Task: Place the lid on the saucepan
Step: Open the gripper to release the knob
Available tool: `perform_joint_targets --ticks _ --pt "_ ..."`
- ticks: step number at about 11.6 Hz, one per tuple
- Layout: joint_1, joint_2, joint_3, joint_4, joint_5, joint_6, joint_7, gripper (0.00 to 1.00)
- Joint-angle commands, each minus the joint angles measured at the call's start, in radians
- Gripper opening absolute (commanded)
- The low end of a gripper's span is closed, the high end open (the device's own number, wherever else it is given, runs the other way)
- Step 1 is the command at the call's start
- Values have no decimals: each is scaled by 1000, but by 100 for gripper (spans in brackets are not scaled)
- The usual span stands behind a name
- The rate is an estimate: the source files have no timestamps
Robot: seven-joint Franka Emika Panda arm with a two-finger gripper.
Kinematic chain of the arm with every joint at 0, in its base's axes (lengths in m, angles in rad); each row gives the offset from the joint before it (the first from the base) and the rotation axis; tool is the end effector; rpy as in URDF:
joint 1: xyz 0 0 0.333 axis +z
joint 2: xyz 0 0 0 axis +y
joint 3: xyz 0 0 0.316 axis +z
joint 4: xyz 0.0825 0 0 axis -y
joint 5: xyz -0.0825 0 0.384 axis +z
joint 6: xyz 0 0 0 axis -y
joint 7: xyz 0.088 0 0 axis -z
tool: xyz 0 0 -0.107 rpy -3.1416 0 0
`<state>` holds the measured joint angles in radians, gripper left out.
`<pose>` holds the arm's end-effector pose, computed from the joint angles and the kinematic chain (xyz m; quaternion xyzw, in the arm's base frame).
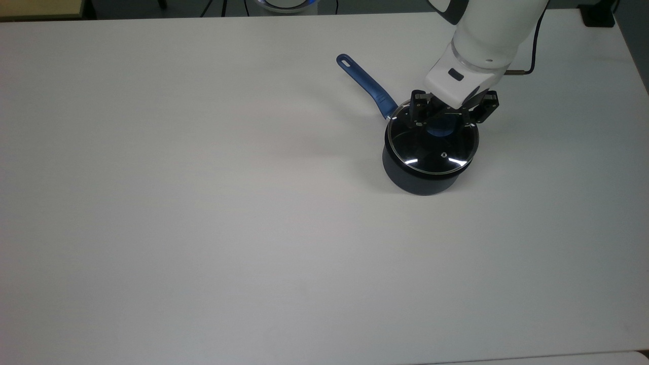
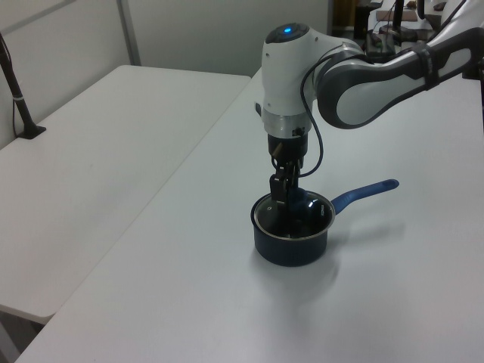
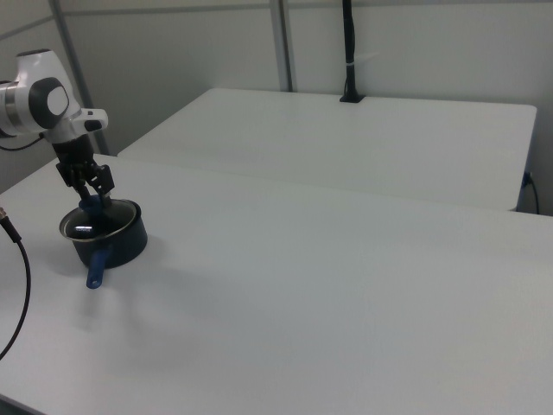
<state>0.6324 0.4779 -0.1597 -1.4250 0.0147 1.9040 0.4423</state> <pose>0.6105 0.3347 0.4249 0.9993 0.0217 0.0162 0.0250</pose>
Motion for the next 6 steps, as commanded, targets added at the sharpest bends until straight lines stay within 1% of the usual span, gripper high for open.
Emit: perform_joint_targets --ticks 1,6 --pt "-5 16 0 20 5 23 15 37" --pt "-8 22 0 20 4 43 16 37"
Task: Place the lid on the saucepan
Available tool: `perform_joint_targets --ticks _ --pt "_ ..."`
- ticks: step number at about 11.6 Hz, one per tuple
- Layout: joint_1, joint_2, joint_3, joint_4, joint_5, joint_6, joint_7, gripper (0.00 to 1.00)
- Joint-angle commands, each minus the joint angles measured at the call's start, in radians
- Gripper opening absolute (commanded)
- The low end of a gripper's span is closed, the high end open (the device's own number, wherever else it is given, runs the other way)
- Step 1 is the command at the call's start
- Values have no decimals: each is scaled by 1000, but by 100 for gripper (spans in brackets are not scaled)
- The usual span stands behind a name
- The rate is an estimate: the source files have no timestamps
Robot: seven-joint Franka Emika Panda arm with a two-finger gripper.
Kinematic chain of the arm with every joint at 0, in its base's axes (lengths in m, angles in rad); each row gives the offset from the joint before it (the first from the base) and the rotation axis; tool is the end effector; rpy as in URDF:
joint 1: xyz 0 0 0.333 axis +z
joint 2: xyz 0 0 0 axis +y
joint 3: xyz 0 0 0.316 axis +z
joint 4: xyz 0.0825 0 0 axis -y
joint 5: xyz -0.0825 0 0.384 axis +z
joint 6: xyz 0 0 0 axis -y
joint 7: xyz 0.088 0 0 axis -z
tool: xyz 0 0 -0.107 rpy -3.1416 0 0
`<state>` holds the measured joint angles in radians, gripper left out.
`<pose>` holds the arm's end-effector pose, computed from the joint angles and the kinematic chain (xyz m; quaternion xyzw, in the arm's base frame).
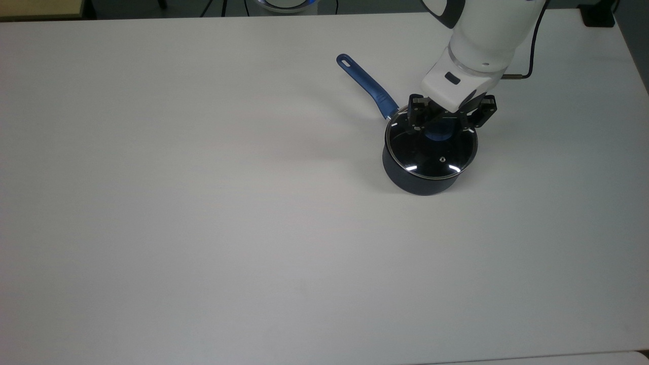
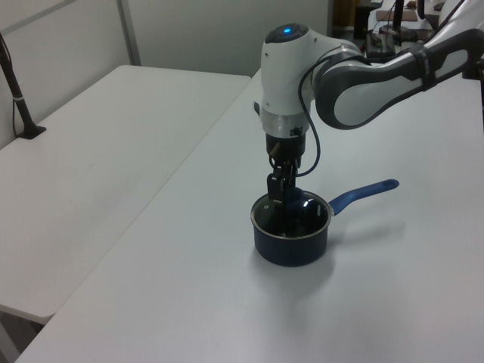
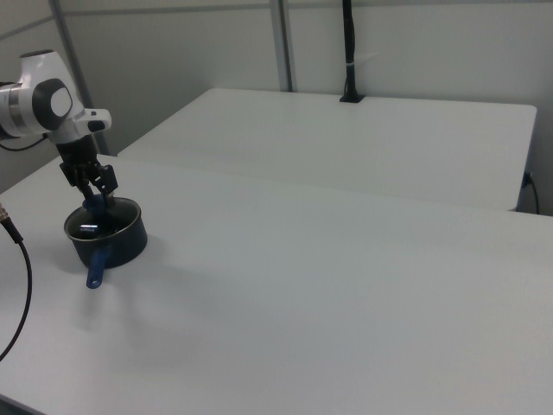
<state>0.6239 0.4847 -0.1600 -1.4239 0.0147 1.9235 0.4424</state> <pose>0.6158 0.3309 0.4224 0.9993 0.0177 0.0226 0.0225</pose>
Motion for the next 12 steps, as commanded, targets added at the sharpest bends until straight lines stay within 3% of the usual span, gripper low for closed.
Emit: perform_joint_targets --ticks 1,2,5,9,10,12 --pt "0 15 0 19 4 23 16 37" --pt "0 15 0 19 2 23 16 39" --pt "0 9 0 19 2 14 16 97" --pt "-26 -112 7 8 11 -119 -5 100" --pt "-67 -159 49 -16 8 -153 -29 100" --pt "-237 -257 186 -46 -7 -231 -51 100"
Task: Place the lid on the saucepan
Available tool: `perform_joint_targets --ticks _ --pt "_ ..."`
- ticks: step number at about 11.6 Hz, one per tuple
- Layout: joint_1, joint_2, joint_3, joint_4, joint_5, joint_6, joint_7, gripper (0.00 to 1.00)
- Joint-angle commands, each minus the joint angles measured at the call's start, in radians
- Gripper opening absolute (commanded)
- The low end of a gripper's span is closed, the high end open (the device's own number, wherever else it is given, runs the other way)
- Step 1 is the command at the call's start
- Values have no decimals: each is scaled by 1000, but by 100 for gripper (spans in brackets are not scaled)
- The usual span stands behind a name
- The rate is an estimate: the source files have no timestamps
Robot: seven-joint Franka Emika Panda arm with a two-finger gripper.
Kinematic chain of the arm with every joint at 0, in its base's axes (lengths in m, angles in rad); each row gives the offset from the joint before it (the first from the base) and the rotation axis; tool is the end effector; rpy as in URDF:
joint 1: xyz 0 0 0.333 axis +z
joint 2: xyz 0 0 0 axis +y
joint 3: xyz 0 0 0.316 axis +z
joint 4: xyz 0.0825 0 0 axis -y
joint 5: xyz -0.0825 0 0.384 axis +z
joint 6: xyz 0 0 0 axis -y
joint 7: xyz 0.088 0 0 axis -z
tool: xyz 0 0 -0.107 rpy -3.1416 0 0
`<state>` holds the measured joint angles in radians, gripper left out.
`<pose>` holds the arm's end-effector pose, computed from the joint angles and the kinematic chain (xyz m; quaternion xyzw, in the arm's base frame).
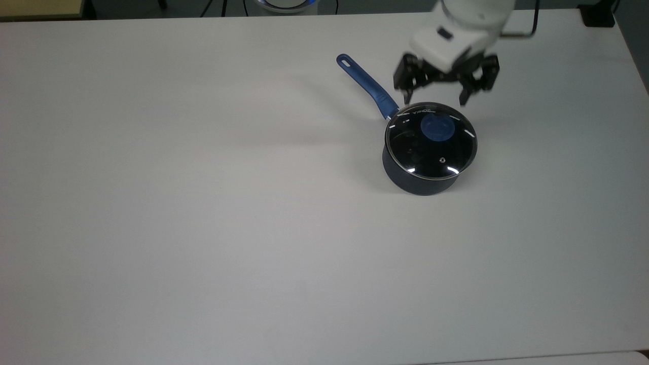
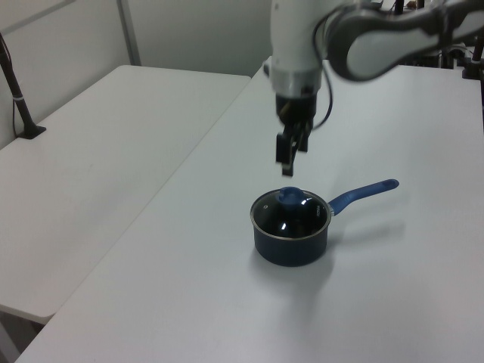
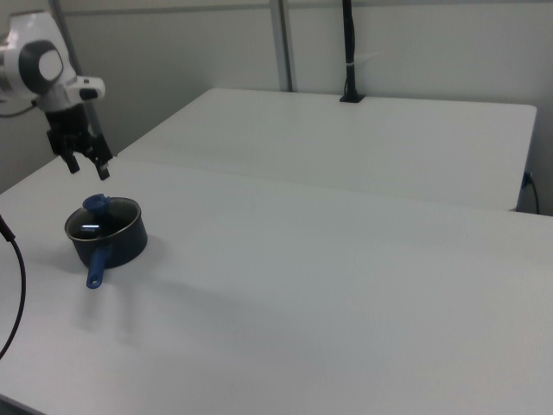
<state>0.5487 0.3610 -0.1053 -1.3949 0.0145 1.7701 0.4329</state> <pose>0.6005 0.2987 0.5052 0.9999 0.0074 0.0122 0.0069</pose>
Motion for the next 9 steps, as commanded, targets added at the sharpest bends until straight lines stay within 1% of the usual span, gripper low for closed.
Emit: perform_joint_targets --ticks 1,2,3,4,5,7,8,9 --pt "-235 -170 165 -87 -22 -134 -86 100" --pt "-315 -204 186 -102 -22 -167 -144 100" --pt "-379 -226 188 -108 -21 -190 -205 100" --pt "-432 -237 181 -107 -21 -214 -250 100" --pt "-467 -243 168 -108 -22 -222 -301 100" --pt "-483 -246 97 -110 -22 -212 -374 100" --pt "-487 -248 70 -114 -24 -212 -414 100" --pt "-515 -251 69 -115 -28 -212 -425 100"
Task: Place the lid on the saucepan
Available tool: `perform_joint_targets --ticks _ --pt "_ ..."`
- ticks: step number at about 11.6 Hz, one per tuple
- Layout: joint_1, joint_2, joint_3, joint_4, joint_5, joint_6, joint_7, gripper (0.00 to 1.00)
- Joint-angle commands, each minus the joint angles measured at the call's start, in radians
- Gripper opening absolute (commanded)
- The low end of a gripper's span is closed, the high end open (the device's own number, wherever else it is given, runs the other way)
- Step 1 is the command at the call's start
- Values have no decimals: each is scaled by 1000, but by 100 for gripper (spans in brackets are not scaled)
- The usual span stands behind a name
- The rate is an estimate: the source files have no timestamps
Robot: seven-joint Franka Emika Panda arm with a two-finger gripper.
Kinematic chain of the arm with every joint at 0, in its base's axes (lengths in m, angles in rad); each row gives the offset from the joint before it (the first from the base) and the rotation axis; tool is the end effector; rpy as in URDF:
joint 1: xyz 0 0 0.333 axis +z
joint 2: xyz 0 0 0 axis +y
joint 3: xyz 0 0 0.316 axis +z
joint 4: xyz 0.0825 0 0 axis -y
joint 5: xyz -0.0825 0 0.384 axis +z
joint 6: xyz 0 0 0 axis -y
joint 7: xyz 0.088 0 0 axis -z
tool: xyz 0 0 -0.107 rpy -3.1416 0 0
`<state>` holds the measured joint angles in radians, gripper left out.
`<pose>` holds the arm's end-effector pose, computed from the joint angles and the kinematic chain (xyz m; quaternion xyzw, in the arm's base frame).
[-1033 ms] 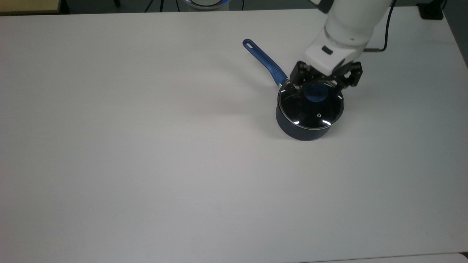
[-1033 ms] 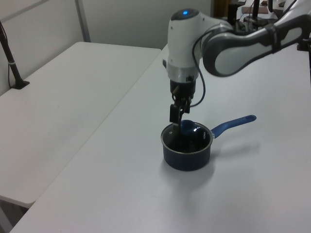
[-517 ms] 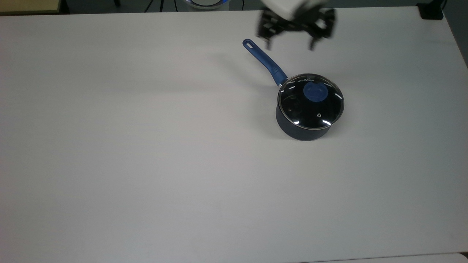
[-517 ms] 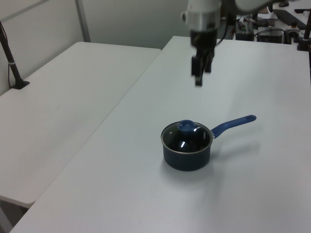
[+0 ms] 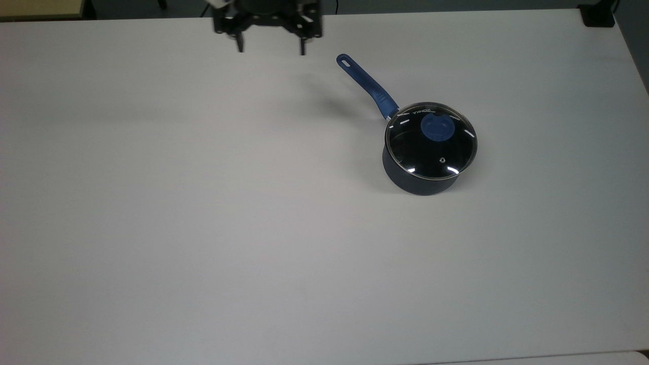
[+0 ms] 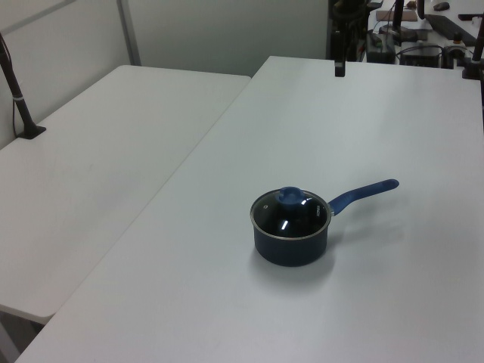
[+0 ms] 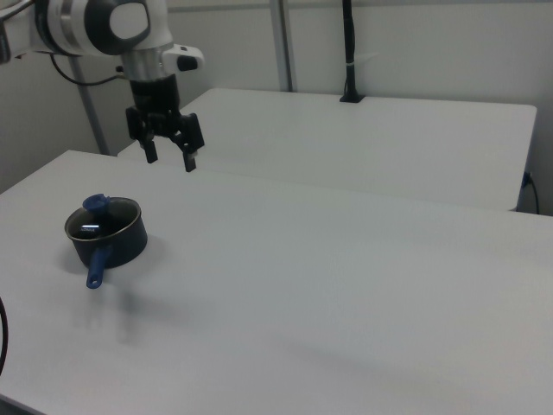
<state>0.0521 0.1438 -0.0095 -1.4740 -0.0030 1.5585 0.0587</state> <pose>0.5953 0.0255 0.5863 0.9995 -0.0080 -0.0295 0.0037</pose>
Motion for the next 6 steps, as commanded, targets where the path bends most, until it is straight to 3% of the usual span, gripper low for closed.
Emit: perform_joint_targets --ticks 1,6 --pt "-29 -32 -27 -29 -14 0 -71 100" --pt "-34 -13 -43 -25 -12 8 -79 100"
